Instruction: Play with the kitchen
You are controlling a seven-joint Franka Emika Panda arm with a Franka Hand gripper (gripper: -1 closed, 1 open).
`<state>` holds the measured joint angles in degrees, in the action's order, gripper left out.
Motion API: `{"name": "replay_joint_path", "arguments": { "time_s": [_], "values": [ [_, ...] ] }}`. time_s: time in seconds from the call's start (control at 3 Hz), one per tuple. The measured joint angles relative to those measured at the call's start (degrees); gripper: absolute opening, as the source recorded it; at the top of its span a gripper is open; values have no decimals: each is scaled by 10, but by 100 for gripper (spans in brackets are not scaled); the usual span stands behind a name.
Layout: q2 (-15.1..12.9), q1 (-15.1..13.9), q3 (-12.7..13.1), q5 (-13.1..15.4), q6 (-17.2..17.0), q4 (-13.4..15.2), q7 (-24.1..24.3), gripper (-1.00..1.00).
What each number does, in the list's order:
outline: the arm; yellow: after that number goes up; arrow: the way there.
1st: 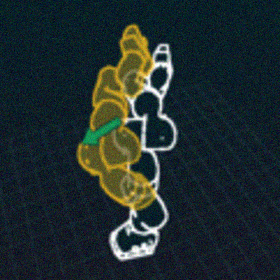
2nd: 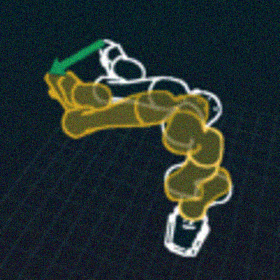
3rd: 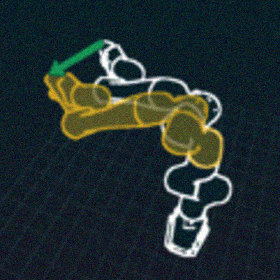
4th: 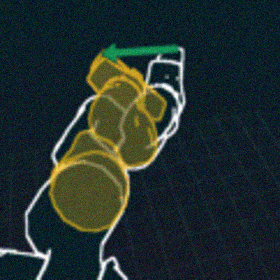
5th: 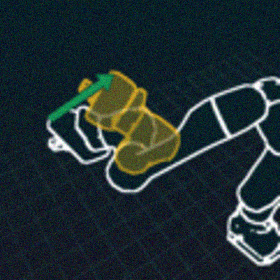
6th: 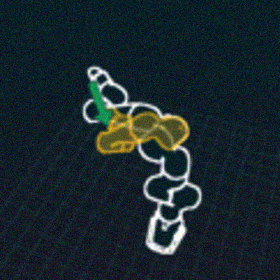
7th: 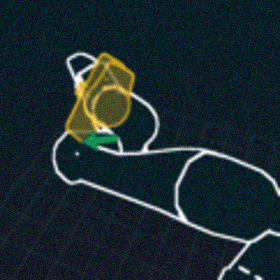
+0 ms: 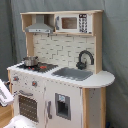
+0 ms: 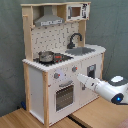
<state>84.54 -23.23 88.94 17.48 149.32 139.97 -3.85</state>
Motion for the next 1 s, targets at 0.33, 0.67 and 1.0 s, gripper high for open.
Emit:
{"name": "replay_joint_path", "arguments": {
  "time_s": [0.33,0.67,1.0],
  "values": [
    [0,-30,-2,0,38,13,-38,100],
    [1,-64,-18,0,77,16,-63,100],
    [1,-89,-26,0,130,17,-70,100]
  ]
}}
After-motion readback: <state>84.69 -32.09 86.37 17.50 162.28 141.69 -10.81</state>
